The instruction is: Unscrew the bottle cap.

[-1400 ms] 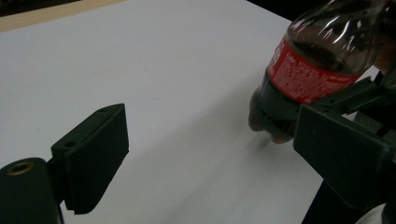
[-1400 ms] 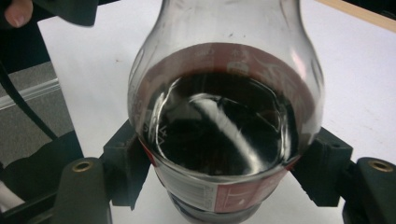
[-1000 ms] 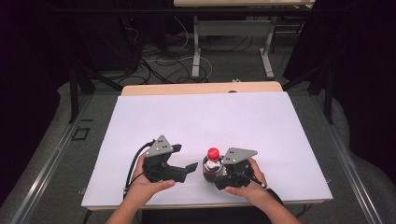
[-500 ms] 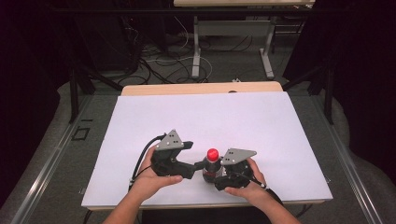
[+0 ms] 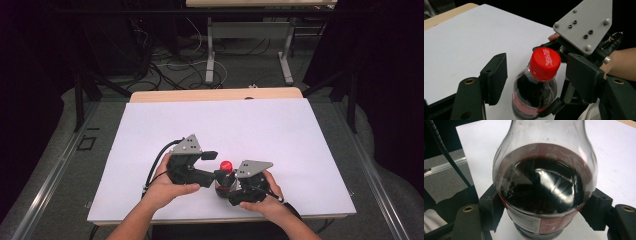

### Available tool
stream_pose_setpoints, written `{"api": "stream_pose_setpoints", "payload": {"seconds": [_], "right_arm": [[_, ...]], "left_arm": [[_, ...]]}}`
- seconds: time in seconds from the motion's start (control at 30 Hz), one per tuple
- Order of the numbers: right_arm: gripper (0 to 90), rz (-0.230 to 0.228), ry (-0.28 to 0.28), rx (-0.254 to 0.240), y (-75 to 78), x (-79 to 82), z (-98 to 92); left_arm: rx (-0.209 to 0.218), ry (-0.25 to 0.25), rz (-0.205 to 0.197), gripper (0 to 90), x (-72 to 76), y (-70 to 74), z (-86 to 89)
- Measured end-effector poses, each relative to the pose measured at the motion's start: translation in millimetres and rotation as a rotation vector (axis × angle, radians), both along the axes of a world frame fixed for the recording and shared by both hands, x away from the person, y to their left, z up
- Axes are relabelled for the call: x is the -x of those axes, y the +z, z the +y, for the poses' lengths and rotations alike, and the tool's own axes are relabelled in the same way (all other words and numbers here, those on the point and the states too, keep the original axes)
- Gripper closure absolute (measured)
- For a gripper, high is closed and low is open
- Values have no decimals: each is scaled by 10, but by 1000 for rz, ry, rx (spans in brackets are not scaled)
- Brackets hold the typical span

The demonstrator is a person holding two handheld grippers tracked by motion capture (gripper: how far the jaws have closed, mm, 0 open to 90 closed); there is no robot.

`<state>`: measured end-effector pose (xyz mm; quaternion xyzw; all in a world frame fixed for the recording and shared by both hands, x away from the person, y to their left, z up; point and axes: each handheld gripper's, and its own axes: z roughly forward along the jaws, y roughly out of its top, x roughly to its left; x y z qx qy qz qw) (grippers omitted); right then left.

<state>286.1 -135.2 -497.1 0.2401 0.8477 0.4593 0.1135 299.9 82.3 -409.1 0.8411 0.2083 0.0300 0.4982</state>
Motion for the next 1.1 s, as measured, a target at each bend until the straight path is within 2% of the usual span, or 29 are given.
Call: {"api": "stream_pose_setpoints", "payload": {"seconds": [0.03,0.2,0.27,0.37,0.5,0.6,0.87,0.93,1.1], "right_arm": [[288,0,2,0,1,3,0],[288,5,18,-16,8,19,17],[288,6,19,-20,9,24,19],[288,16,33,-10,25,30,10],[288,7,40,-20,28,39,16],[288,9,51,-24,31,40,20],[288,18,60,-25,26,54,35],[288,14,65,-28,24,55,40],[288,17,66,-33,26,60,43]], "left_arm": [[10,2,2,355,0,6,-16],[2,-13,-2,404,-38,34,-55],[-1,-34,2,413,-48,36,-68],[-8,-54,11,478,-42,37,-87],[-13,-95,18,542,-48,34,-98],[-3,-116,30,580,-50,32,-97],[23,-130,34,570,-47,37,-82],[12,-131,22,589,-43,45,-81],[13,-135,24,597,-43,53,-75]]}}
